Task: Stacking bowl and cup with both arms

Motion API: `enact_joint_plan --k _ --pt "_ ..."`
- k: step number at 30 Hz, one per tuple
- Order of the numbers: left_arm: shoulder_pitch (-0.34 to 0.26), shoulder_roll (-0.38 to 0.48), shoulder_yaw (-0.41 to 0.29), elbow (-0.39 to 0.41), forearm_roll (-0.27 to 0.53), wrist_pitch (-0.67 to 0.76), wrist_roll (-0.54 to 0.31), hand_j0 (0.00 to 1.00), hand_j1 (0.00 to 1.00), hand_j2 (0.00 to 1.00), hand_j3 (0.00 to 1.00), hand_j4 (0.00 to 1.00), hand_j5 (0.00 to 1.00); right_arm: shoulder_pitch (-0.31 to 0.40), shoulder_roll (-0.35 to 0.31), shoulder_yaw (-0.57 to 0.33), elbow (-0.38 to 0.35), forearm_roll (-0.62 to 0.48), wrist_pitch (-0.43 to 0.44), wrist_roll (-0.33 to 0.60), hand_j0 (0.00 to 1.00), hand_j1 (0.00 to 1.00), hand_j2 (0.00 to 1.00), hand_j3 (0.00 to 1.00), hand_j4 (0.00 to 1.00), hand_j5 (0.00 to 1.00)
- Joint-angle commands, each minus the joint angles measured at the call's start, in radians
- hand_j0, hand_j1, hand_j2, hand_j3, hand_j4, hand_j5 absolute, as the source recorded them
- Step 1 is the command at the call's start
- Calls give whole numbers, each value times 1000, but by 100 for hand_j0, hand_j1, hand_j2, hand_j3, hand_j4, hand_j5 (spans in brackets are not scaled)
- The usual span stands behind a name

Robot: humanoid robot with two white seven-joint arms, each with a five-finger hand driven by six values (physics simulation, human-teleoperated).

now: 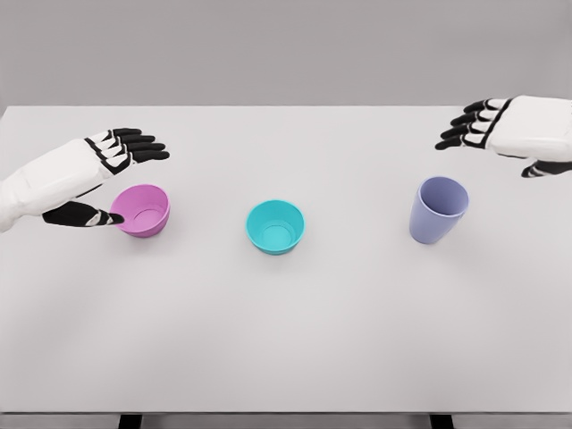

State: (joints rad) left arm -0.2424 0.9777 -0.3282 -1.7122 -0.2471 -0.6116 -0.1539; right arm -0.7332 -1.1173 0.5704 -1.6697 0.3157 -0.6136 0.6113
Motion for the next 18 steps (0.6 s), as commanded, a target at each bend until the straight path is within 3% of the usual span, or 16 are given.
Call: enact_joint_plan --k 1,7,9,11,13,15,17,18 --pt "0 1 8 0 6 1 -10 100 100 100 100 100 100 0 -7 5 -28 -3 3 0 100 100 100 100 100 100" --pt "-3 1 9 0 6 1 -30 100 100 100 100 100 100 -14 5 -50 -35 -32 3 0 100 100 100 100 100 100" --pt "-3 -4 49 0 22 1 -143 100 100 100 100 100 100 -6 16 -56 -41 -35 3 0 100 100 100 100 100 100" --pt "-14 9 55 -1 89 1 -292 100 100 100 100 100 100 -5 45 -60 -39 -38 3 0 100 100 100 100 100 100" --pt "-58 49 47 -14 97 1 -457 100 100 100 100 100 100 -6 37 -76 -33 -38 3 0 100 100 100 100 100 100" --pt "-110 52 20 -10 98 1 -457 100 100 100 100 100 100 -2 40 -87 -30 -37 3 0 100 100 100 100 100 100" --pt "-202 52 -66 2 98 1 -457 100 100 100 100 100 100 -2 45 -87 -30 -37 3 0 100 100 100 100 100 100" --pt "-310 52 -179 32 109 1 -457 100 100 100 100 100 100 -2 47 -87 -32 -37 3 0 100 100 100 100 100 100"
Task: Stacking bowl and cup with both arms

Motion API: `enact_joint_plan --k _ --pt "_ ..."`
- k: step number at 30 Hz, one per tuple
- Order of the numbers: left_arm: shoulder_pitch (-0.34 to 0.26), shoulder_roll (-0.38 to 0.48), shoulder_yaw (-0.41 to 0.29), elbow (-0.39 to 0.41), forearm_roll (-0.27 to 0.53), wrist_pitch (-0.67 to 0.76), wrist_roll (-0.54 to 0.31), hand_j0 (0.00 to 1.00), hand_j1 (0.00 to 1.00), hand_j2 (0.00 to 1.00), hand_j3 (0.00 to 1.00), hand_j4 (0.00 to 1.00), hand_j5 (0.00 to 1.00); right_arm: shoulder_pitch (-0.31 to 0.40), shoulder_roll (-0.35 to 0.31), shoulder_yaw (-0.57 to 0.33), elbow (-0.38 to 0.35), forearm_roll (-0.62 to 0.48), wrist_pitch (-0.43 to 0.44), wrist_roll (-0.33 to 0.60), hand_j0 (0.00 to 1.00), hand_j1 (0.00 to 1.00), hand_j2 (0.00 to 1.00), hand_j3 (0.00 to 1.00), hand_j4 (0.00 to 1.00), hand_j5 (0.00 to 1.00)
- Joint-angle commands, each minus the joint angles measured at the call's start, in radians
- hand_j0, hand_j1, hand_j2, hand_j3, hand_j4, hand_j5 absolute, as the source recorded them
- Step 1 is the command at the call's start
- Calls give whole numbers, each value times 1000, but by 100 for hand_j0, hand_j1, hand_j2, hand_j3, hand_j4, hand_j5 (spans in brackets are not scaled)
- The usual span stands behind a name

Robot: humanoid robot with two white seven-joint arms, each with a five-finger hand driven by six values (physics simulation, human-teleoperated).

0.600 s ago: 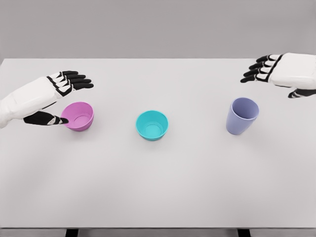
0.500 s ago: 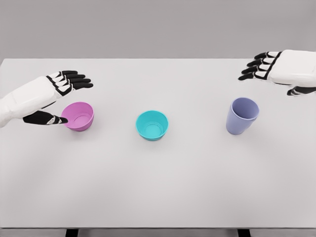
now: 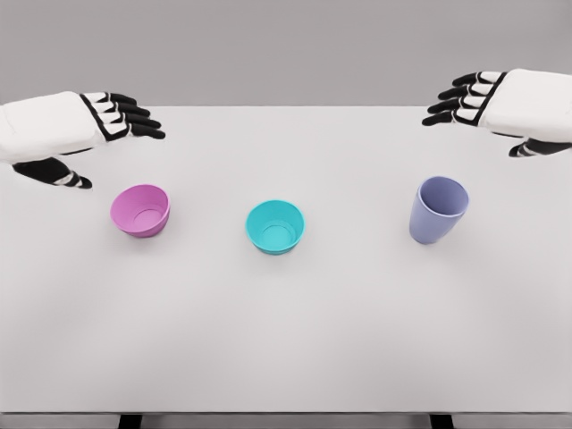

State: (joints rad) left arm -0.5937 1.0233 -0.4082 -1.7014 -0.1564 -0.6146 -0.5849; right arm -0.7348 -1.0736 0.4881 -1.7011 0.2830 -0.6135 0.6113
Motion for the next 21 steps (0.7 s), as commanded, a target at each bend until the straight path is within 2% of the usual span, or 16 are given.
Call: enact_joint_plan --k 1,2,3,7,8,10,11,15,19,21 --pt "-35 6 -193 34 46 4 -26 100 100 100 100 100 100 0 4 -6 0 -4 3 0 100 100 100 100 100 100" --pt "-70 7 -234 37 63 4 -26 100 100 100 100 100 100 0 4 -6 0 -4 3 0 100 100 100 100 100 100" --pt "-147 23 -334 55 115 4 -26 100 100 100 100 100 100 2 6 -6 0 -4 3 0 100 100 100 100 100 100" --pt "-366 23 -599 144 221 4 -26 100 100 100 100 100 100 2 6 -8 0 -4 3 0 100 100 100 100 100 100" --pt "-452 17 -707 178 285 4 -26 100 100 100 100 100 100 2 8 -8 0 -4 3 0 100 100 100 100 100 100" --pt "-537 14 -823 187 334 4 -26 100 100 100 100 100 100 0 8 -8 0 -4 3 0 100 100 100 100 100 100" --pt "-557 12 -851 184 339 4 -26 100 100 100 100 100 100 -2 8 -8 0 -4 3 0 100 100 100 100 100 100" --pt "-560 0 -851 174 325 4 -26 100 100 100 100 100 100 -2 6 -9 0 -4 3 0 100 100 100 100 100 100" --pt "-564 -31 -851 170 264 4 -26 100 100 100 100 100 100 -2 8 -9 0 -4 3 0 100 100 100 100 100 100" --pt "-564 -32 -851 170 262 47 -26 100 100 100 100 100 100 0 9 -20 1 -4 3 0 100 100 100 100 100 100"
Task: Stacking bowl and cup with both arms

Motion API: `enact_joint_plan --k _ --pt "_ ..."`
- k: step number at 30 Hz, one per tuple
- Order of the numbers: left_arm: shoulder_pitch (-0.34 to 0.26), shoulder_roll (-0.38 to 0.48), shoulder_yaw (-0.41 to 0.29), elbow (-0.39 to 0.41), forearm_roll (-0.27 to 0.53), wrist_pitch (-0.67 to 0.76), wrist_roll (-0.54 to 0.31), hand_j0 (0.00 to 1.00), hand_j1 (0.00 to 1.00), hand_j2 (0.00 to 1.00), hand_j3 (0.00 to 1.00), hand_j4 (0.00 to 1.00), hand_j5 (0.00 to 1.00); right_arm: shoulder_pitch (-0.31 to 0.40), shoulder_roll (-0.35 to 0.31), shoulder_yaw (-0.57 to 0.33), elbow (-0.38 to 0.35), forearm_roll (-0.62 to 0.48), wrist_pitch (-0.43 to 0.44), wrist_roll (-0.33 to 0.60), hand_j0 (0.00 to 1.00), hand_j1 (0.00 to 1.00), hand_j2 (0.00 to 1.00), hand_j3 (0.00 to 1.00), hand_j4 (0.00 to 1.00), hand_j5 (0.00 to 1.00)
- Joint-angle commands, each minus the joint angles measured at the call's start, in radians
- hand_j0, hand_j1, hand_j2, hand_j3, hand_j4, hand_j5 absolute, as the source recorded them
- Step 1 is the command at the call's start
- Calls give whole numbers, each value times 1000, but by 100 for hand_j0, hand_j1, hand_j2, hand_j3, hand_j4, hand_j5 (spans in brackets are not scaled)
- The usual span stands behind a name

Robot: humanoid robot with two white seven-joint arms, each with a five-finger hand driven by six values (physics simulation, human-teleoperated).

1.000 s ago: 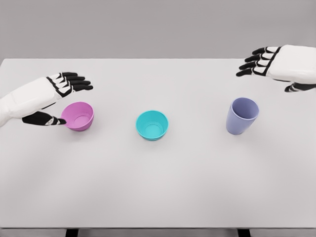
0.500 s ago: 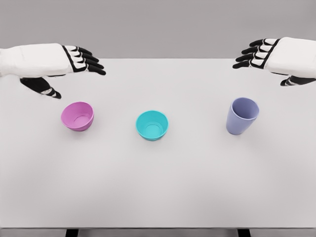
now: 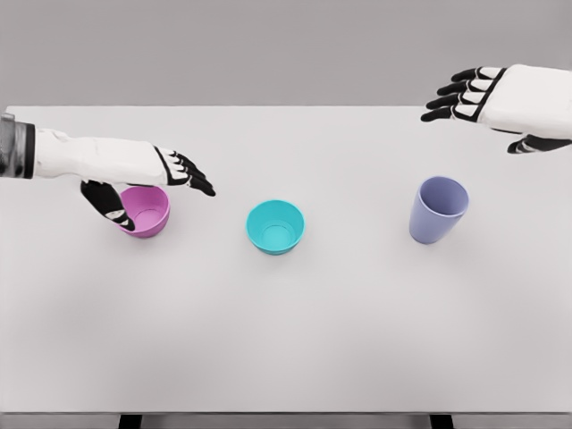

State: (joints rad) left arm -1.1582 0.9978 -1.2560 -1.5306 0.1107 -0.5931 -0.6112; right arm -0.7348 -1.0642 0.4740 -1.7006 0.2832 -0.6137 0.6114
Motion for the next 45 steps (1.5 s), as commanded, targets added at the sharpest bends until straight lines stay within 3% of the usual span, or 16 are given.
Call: enact_joint_plan --k 1,4,7,9,17,21,32,45 --pt "0 -7 -2 0 -5 39 0 100 100 100 100 100 100 0 1 -15 1 -4 3 -1 100 100 100 100 100 100" --pt "0 1 0 -3 -78 61 0 100 100 100 100 100 100 0 21 -15 1 -4 3 -1 100 100 100 100 100 100" --pt "0 7 1 -3 -83 61 0 100 100 100 100 100 100 0 32 -14 1 -4 3 -1 100 100 100 100 100 100" --pt "2 13 1 -5 -144 61 0 100 100 100 100 100 100 0 35 -9 1 -4 3 -1 100 100 100 100 100 100" --pt "0 16 9 -23 -249 61 0 100 100 100 100 100 100 0 33 -9 1 -4 3 -1 100 100 100 100 100 100" --pt "0 36 9 -49 -250 75 0 100 100 100 100 100 100 0 35 -11 1 -4 3 -1 100 100 100 100 100 100" --pt "14 93 6 -143 -164 332 0 100 100 100 100 100 100 12 32 -11 2 -4 3 -1 100 100 100 100 100 100" --pt "60 85 1 -146 -178 463 0 100 100 100 100 100 100 17 32 -12 2 -4 3 -1 100 100 100 100 100 100"
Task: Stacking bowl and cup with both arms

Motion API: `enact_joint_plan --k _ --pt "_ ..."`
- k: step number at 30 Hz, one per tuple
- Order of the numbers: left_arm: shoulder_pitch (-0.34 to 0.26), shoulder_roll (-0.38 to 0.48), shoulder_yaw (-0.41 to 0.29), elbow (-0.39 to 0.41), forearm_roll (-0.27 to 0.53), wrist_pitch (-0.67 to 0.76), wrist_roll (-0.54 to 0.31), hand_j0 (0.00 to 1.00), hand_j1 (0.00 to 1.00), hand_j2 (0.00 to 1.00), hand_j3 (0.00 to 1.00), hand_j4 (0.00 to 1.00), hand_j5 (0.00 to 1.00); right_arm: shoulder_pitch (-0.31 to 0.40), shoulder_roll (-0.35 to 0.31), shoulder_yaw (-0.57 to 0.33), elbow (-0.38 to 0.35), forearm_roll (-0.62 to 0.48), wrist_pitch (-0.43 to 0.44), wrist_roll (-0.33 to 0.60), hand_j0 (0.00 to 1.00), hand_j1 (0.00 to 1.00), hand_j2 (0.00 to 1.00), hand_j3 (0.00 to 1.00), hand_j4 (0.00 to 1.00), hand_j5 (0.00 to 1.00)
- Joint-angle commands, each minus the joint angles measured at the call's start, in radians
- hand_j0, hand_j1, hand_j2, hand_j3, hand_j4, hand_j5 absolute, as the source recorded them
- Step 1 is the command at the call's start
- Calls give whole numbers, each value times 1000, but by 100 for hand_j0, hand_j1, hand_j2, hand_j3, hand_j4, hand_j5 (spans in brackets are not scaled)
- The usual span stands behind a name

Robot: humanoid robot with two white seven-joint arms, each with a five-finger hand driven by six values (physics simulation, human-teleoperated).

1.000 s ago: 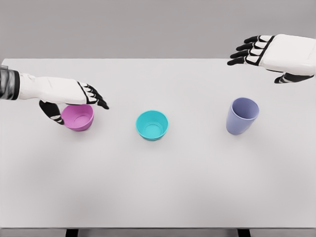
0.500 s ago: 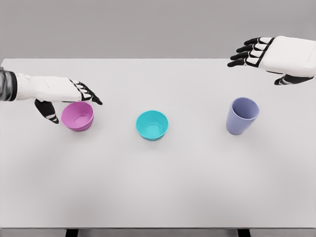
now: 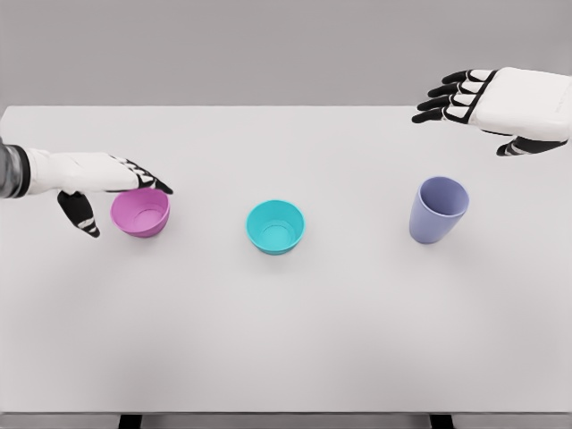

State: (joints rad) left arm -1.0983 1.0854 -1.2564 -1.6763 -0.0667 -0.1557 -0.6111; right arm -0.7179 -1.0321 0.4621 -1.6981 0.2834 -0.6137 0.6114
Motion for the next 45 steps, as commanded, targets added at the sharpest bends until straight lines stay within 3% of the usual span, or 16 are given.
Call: enact_joint_plan --k 1,8,19,38,45 --pt "0 -4 2 1 -4 28 0 100 100 100 100 100 100 0 0 -2 0 -4 3 -1 100 100 100 100 100 100" --pt "-2 -13 2 12 -15 30 0 100 100 100 100 100 100 0 0 -3 0 -4 3 -1 100 100 100 100 100 100" --pt "0 -55 3 24 -94 28 0 100 100 100 100 100 100 0 -2 -5 0 -4 3 -1 100 100 100 100 100 100" --pt "29 -58 14 23 -110 39 0 100 100 100 100 100 100 -2 1 -13 0 -4 3 -1 100 100 100 100 100 100" --pt "52 -58 51 21 -134 44 0 100 100 100 100 100 100 -2 0 -13 0 -4 3 -1 100 100 100 100 100 100"
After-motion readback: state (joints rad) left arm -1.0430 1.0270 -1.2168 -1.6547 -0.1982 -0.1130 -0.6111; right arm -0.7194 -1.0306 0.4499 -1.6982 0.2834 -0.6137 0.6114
